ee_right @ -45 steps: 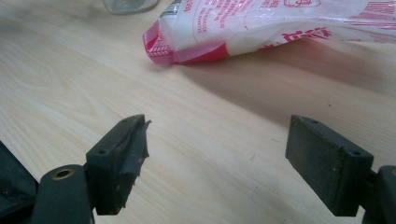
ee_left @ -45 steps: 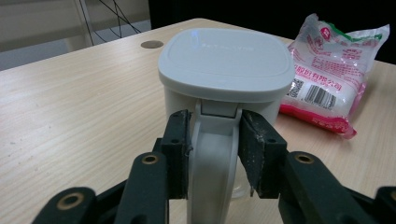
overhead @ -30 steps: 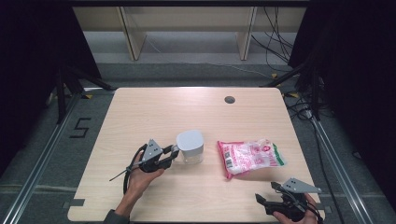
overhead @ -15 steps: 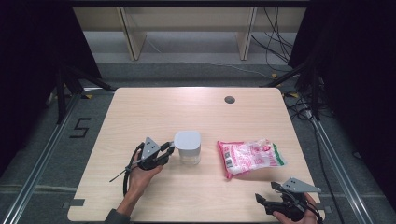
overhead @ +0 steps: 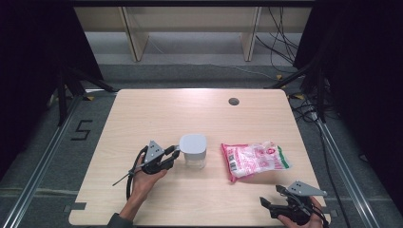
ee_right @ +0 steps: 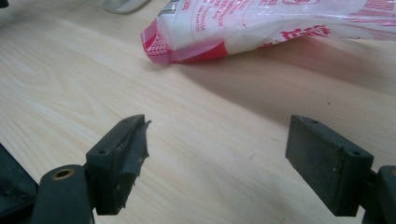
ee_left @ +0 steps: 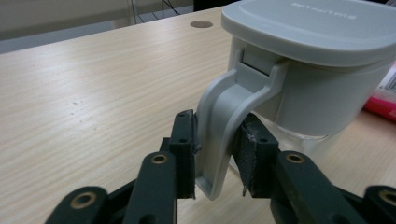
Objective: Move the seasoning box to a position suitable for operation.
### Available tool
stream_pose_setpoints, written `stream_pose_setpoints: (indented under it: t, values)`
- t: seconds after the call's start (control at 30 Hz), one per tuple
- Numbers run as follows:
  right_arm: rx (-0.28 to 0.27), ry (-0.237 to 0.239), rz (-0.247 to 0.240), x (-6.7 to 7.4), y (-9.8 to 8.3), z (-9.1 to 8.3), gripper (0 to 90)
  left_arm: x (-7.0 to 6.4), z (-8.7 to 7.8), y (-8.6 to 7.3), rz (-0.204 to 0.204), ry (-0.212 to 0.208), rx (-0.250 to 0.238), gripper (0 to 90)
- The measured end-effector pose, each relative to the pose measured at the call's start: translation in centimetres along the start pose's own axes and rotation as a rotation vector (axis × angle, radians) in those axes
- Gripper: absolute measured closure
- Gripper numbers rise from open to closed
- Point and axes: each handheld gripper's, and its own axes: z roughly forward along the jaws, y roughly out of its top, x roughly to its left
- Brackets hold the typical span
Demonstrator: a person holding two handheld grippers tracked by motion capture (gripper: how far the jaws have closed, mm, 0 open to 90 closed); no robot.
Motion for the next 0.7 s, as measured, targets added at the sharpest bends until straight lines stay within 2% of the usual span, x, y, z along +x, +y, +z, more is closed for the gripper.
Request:
stream_pose_setpoints:
  t: [0.03,0.1,0.13,0.27,0.37,0.4,0.47,0.5,0.6,0.63,0.67,0.7]
  values:
    - [0.0,0.0,-0.001,0.0,0.0,0.0,21.5,0.1,0.0,0.0,-0.01,-0.021,-0.006,65.7]
    - [0.006,-0.002,-0.008,-0.1,0.0,-0.1,21.5,0.2,-0.2,0.2,0.016,-0.035,0.017,63.7]
    - [0.008,0.004,0.001,-0.1,0.0,-0.2,21.5,0.1,-0.3,0.2,0.015,-0.043,0.026,58.6]
    - [0.006,0.004,0.002,-0.1,0.0,-0.1,21.5,0.1,-0.9,0.6,0.024,-0.051,0.039,53.9]
    - [0.004,0.005,0.001,-0.2,0.0,-0.2,21.5,0.0,-1.4,1.1,0.059,-0.061,0.062,48.0]
    - [0.004,0.007,0.0,-0.2,0.0,-0.2,21.5,-0.1,-1.4,1.1,0.048,-0.068,0.06,45.5]
    - [0.015,-0.001,0.007,-0.2,-0.1,-0.2,21.5,-0.1,-1.8,1.4,0.052,-0.075,0.064,43.6]
    - [0.009,-0.008,-0.008,-0.3,-0.1,-0.2,21.5,-0.1,-2.2,1.7,0.07,-0.066,0.068,43.2]
    - [0.0,-0.006,-0.012,-0.4,-0.1,-0.2,21.5,-0.1,-2.9,2.2,0.069,-0.07,0.08,39.5]
    - [0.014,0.002,0.031,-0.2,-0.2,-0.2,21.5,0.0,-3.3,2.4,0.07,-0.073,0.086,39.0]
    - [0.021,0.004,0.046,-0.1,-0.2,-0.2,21.5,0.0,-3.6,2.7,0.077,-0.077,0.086,38.2]
    - [0.013,-0.002,0.021,-0.4,-0.2,-0.2,21.5,0.1,-3.9,2.9,0.085,-0.088,0.081,37.7]
